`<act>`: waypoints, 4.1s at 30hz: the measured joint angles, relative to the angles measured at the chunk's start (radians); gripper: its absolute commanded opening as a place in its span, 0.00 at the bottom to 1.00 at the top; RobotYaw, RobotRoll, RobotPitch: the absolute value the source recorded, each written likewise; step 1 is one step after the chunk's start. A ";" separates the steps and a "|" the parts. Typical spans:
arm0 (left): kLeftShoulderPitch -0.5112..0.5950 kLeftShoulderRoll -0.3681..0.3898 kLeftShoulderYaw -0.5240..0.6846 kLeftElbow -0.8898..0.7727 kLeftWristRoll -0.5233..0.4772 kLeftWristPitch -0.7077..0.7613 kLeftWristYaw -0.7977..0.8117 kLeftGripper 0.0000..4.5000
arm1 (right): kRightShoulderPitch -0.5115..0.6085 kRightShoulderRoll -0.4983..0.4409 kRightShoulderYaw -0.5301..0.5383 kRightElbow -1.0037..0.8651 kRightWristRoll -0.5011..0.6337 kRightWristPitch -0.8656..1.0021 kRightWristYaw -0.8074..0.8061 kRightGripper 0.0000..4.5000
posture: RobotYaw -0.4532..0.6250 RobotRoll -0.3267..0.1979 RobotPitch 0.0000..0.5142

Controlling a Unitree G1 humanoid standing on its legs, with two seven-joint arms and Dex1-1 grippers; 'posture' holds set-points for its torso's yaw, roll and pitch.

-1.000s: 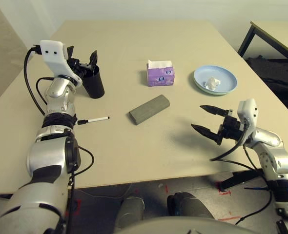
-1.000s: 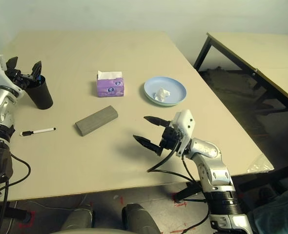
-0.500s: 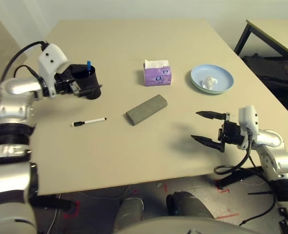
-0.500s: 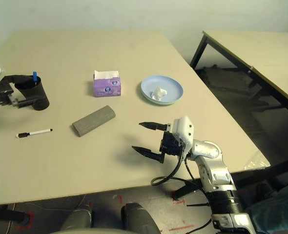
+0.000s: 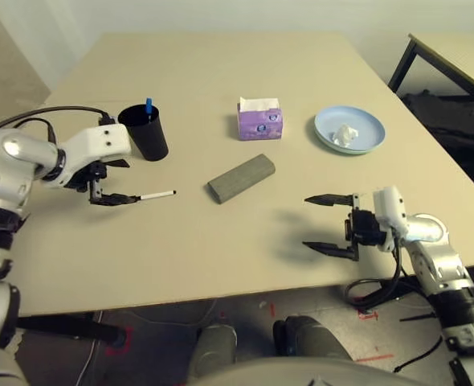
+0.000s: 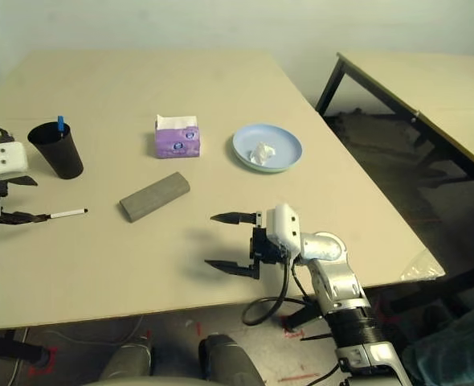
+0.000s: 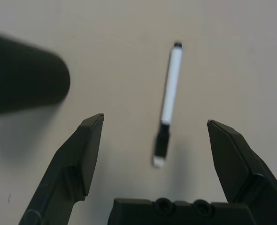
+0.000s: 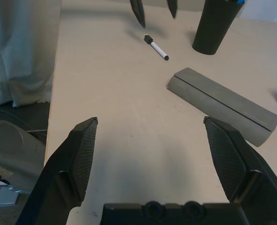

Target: Organize and tidy the items on the table.

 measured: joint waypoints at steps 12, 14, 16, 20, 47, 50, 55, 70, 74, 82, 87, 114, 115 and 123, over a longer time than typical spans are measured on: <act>-0.039 -0.094 -0.042 0.154 0.071 -0.066 0.007 0.99 | 0.016 -0.018 0.001 -0.045 -0.001 0.018 -0.035 1.00 | 0.40 0.62 0.10; -0.039 -0.094 -0.044 0.169 0.085 -0.077 0.012 0.99 | 0.020 -0.020 0.001 -0.053 -0.001 0.022 -0.037 1.00 | 0.40 0.62 0.10; -0.039 -0.094 -0.045 0.192 0.101 -0.093 0.027 0.99 | 0.021 -0.020 0.001 -0.063 -0.001 0.025 -0.043 1.00 | 0.39 0.62 0.10; -0.038 -0.106 -0.044 0.233 0.104 -0.120 0.048 0.85 | 0.021 -0.020 0.002 -0.076 -0.001 0.038 -0.053 1.00 | 0.39 0.62 0.11; 0.104 -0.105 0.261 0.002 -0.214 0.090 0.035 0.00 | -0.017 0.001 -0.032 -0.081 0.022 0.122 -0.144 1.00 | 0.43 0.62 0.11; 0.214 -0.110 0.381 -0.134 -0.310 0.177 0.108 0.00 | -0.020 0.026 -0.067 -0.072 0.034 0.160 -0.222 1.00 | 0.44 0.62 0.11; 0.373 -0.197 0.586 -0.329 -0.427 0.269 0.333 0.00 | -0.014 0.044 -0.101 -0.059 0.030 0.198 -0.319 1.00 | 0.46 0.62 0.10; 0.110 -0.342 0.664 -0.188 -0.427 0.061 0.749 0.00 | 0.001 0.039 -0.094 -0.035 -0.004 0.234 -0.338 1.00 | 0.44 0.62 0.10; -0.034 -0.353 0.606 0.000 -0.372 -0.045 0.798 0.00 | 0.022 0.037 -0.092 -0.044 -0.004 0.234 -0.339 1.00 | 0.42 0.62 0.11; -0.192 -0.377 0.543 0.334 -0.307 -0.239 0.856 0.00 | 0.055 0.023 -0.096 -0.092 -0.004 0.234 -0.348 1.00 | 0.40 0.62 0.13; -0.205 -0.377 0.535 0.422 -0.293 -0.297 0.873 0.00 | 0.067 0.018 -0.096 -0.105 -0.004 0.235 -0.350 1.00 | 0.40 0.62 0.14; -0.150 -0.388 0.537 0.453 -0.322 -0.325 0.882 1.00 | 0.031 0.012 -0.096 -0.103 -0.003 0.248 -0.345 1.00 | 0.40 0.62 0.15; -0.149 -0.388 0.538 0.453 -0.325 -0.325 0.880 1.00 | 0.031 0.012 -0.096 -0.101 -0.004 0.248 -0.345 1.00 | 0.40 0.62 0.15; -0.003 -0.328 0.579 0.355 -0.374 -0.305 0.837 1.00 | 0.017 0.014 -0.147 -0.064 -0.003 0.236 -0.399 1.00 | 0.42 0.62 0.15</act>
